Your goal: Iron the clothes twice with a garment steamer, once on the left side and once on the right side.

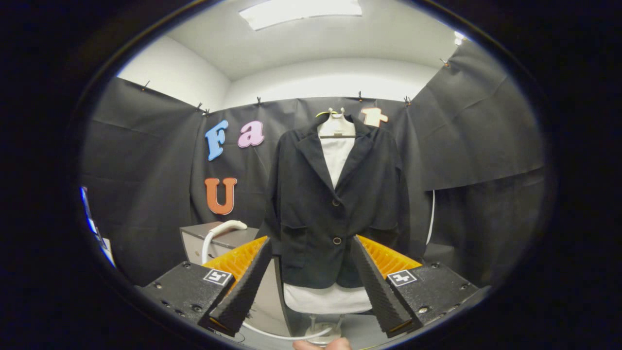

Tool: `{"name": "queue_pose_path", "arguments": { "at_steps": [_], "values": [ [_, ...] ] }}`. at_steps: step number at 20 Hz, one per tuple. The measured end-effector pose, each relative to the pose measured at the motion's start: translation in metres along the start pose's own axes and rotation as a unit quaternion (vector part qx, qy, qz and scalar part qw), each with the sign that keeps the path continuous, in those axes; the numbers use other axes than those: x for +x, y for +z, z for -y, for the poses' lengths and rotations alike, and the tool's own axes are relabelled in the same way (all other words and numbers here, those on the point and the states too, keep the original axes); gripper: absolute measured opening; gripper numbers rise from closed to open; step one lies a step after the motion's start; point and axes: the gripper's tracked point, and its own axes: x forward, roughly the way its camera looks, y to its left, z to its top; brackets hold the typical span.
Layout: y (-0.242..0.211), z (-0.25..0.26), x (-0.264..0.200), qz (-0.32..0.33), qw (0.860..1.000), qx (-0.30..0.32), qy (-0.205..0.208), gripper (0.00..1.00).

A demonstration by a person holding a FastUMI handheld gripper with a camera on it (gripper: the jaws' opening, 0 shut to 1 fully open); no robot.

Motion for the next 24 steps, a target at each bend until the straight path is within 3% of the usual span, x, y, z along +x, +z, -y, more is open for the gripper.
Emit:
{"name": "queue_pose_path", "arguments": {
  "at_steps": [9, 15, 19, 24],
  "values": [
    [0.01, -0.084, 0.05, -0.014, 1.0, 0.015, -0.013, 1.0],
    [0.026, -0.192, 0.095, -0.026, 0.998, 0.043, 0.033, 1.0],
    [0.026, -0.237, 0.13, -0.049, 0.996, 0.046, 0.053, 1.0],
    [0.013, -0.292, 0.206, -0.076, 0.992, 0.043, 0.096, 1.0]
  ]
}}
